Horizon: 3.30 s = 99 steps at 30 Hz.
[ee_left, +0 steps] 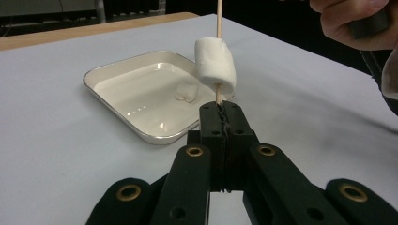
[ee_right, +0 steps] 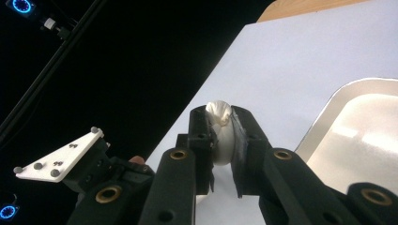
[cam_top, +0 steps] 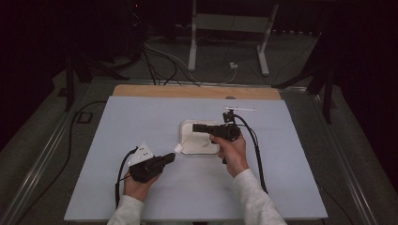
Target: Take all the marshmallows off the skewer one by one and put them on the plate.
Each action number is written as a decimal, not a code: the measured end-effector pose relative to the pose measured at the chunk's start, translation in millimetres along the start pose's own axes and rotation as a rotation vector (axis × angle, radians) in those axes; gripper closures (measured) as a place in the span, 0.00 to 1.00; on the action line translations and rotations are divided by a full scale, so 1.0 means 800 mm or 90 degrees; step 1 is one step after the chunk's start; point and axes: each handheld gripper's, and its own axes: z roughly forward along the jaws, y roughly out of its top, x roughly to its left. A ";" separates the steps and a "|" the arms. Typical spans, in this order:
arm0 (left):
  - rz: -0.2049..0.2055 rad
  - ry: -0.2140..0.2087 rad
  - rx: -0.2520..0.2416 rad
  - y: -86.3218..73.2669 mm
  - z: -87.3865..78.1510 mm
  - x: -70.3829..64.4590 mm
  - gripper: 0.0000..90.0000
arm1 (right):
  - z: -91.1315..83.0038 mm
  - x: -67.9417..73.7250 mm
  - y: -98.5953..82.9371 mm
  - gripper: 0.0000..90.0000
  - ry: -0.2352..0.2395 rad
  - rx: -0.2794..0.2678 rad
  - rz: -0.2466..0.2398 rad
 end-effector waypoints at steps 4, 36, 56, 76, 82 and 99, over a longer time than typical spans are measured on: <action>0.000 0.001 0.001 -0.001 -0.001 0.001 1.00 | -0.001 -0.001 0.001 0.89 0.000 -0.004 0.000; -0.039 0.023 -0.019 -0.010 -0.017 0.018 1.00 | -0.022 -0.018 0.020 0.82 -0.129 0.008 -0.048; -0.056 0.032 -0.021 -0.008 -0.010 0.020 1.00 | 0.001 -0.046 0.004 0.43 -0.188 0.037 -0.025; -0.052 0.029 -0.025 0.002 -0.003 0.011 1.00 | 0.013 -0.008 -0.010 0.02 -0.094 0.030 -0.083; -0.056 0.022 -0.031 0.006 -0.002 0.008 1.00 | 0.022 -0.002 -0.016 0.00 -0.075 0.038 -0.090; -0.056 0.007 -0.045 0.016 0.000 -0.001 1.00 | 0.042 0.007 -0.030 0.09 -0.022 0.062 -0.078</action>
